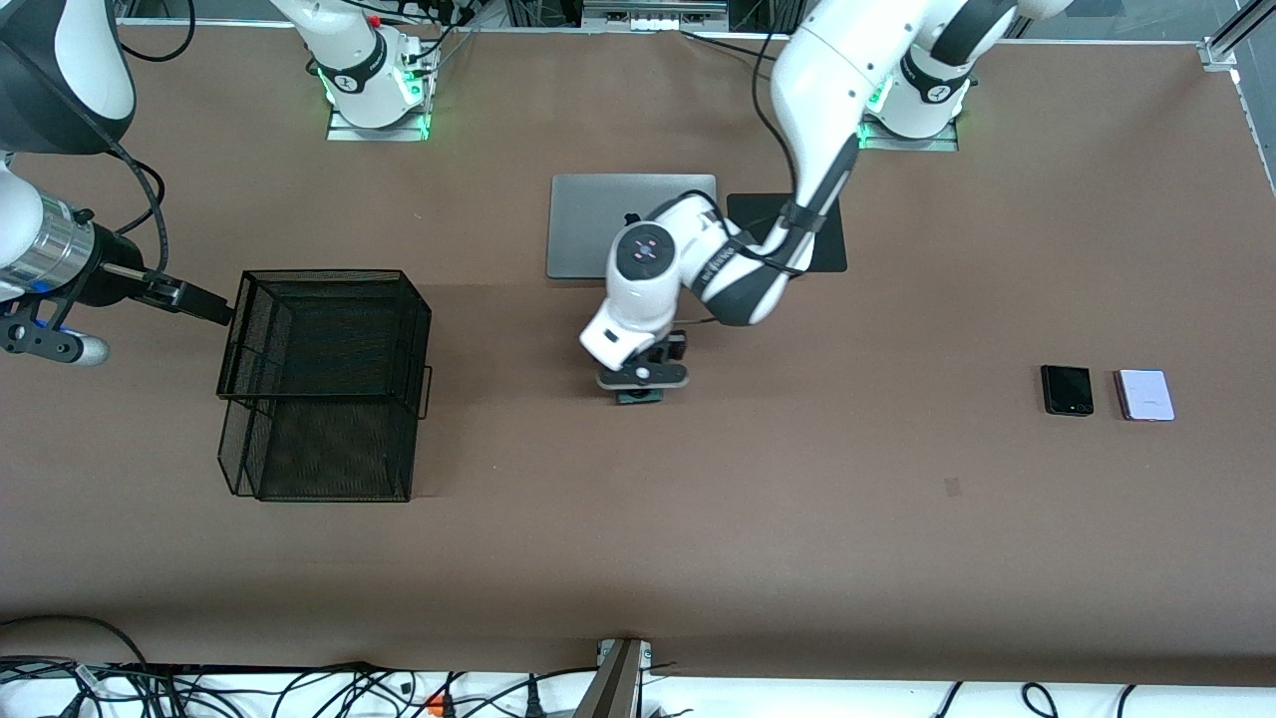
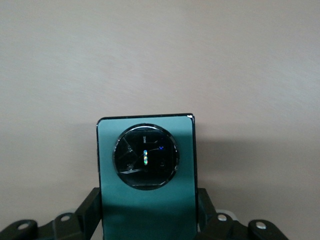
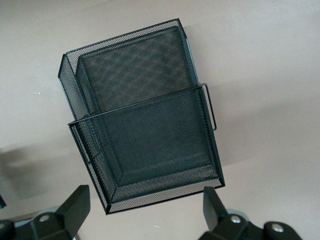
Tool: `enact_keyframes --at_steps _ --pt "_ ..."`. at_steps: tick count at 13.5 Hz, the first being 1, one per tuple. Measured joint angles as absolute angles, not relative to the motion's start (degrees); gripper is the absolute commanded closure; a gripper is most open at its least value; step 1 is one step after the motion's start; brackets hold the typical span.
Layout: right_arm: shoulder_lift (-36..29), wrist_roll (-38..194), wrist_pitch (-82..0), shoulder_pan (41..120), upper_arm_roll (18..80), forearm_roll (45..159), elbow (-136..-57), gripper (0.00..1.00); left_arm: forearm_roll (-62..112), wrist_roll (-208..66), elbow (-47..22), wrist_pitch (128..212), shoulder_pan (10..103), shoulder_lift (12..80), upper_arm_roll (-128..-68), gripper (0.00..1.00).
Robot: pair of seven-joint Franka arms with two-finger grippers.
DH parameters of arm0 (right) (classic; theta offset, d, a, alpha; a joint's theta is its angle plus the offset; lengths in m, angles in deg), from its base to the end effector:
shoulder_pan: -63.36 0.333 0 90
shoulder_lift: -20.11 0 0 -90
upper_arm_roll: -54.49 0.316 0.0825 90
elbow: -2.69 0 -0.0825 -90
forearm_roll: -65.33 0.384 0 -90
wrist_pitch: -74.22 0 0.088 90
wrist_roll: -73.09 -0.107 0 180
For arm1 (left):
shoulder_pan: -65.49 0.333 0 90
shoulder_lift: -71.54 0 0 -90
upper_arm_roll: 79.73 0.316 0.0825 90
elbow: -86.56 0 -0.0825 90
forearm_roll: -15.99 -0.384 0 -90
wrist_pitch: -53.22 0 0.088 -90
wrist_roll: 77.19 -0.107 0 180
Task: Place phones with both arms
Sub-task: 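Carry the green phone with the left gripper beside the laptop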
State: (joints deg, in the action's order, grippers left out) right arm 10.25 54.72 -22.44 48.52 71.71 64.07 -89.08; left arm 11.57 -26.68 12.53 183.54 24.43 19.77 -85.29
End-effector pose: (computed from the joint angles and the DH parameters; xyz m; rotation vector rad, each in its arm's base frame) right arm 0.6051 0.0108 0.5236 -3.0944 0.4327 0.1297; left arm 0.5334 -0.5350 0.2083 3.0680 0.0926 0.0686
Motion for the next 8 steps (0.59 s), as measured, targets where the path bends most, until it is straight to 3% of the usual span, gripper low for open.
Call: enact_keyframes --at_steps 5,6,7,8 --pt "10.2 54.7 -22.4 48.5 71.7 64.1 -89.1 0.00 11.6 -24.6 19.6 183.6 19.9 13.0 -80.8 1.00" --pt "10.2 54.7 -22.4 48.5 71.7 64.1 -89.1 0.00 11.6 -24.5 21.1 183.6 19.7 11.7 -80.5 0.93" --pt "10.2 54.7 -22.4 48.5 71.7 64.1 -89.1 0.00 11.6 -24.4 22.1 183.5 19.7 11.2 -80.4 0.18" --pt "10.2 54.7 -22.3 48.5 71.7 64.1 -89.1 0.00 11.6 -24.3 22.6 183.5 19.7 11.0 -80.4 0.00"
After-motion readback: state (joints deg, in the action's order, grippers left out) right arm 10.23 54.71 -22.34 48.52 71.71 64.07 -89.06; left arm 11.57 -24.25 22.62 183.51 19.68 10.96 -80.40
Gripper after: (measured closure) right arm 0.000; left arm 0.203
